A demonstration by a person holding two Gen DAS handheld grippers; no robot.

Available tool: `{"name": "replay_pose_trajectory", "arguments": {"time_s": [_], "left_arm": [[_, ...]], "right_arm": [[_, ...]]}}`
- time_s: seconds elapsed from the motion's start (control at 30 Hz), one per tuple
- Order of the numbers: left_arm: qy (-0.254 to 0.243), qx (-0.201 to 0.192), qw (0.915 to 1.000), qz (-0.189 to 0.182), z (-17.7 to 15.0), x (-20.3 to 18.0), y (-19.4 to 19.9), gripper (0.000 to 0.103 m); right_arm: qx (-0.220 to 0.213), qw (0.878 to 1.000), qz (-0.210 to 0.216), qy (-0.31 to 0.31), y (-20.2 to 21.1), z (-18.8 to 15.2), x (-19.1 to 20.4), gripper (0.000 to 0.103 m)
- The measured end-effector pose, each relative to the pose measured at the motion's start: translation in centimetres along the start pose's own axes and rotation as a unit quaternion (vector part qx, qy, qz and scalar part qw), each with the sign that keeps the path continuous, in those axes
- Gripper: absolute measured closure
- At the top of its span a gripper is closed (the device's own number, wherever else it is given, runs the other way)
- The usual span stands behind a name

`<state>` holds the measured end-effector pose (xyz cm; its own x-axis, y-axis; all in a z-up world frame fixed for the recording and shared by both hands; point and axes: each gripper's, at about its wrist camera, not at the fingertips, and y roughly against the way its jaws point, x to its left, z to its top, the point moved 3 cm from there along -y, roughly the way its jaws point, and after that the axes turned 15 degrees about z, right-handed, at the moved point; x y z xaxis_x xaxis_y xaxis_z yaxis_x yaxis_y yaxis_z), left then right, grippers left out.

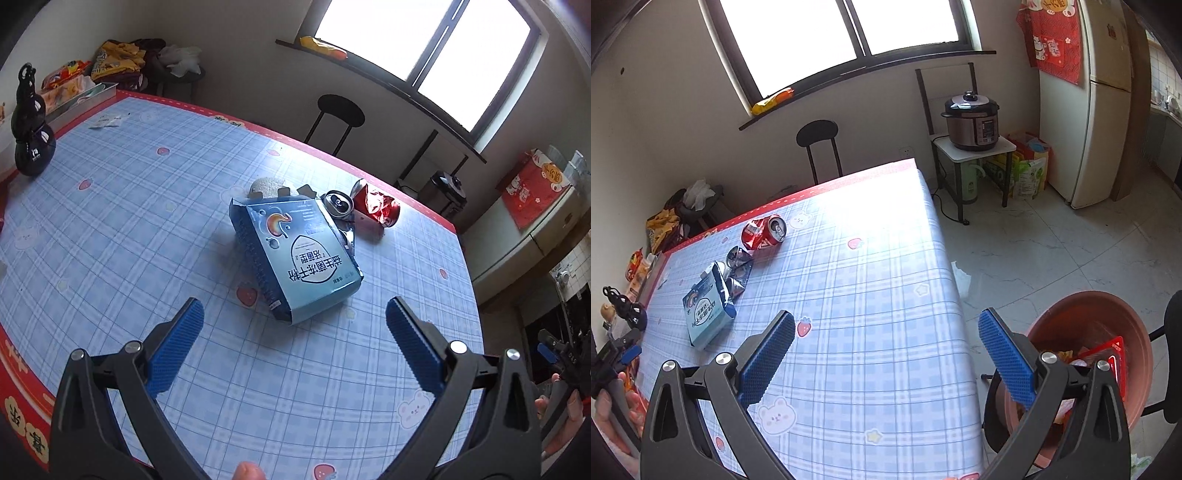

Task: Collect trash
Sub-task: 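Move both tools back over the table toward the blue box, then close the left tool on the blue detergent box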

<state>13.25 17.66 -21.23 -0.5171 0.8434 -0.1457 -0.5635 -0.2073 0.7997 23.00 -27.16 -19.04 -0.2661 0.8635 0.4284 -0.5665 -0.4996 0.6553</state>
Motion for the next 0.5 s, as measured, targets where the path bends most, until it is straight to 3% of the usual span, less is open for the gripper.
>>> {"name": "replay_pose_trajectory", "arguments": {"time_s": [0.27,0.33,0.4,0.5], "left_arm": [[0.061,0.068,0.9925,-0.082,2.0,1.5,-8.4,0.007],[0.073,0.074,0.99,-0.095,2.2,1.4,-9.9,0.01],[0.092,0.09,0.9857,-0.108,2.3,1.6,-11.5,0.024],[0.115,0.094,0.9813,-0.123,2.3,1.9,-12.8,0.024]], "right_arm": [[0.046,0.998,-0.009,0.033,-5.7,0.8,5.0,0.006],[0.053,0.998,-0.005,0.041,-6.7,1.0,6.1,0.006],[0.056,0.997,-0.002,0.052,-7.6,1.4,7.1,0.006],[0.063,0.996,0.002,0.062,-8.8,1.7,8.1,0.006]]}}
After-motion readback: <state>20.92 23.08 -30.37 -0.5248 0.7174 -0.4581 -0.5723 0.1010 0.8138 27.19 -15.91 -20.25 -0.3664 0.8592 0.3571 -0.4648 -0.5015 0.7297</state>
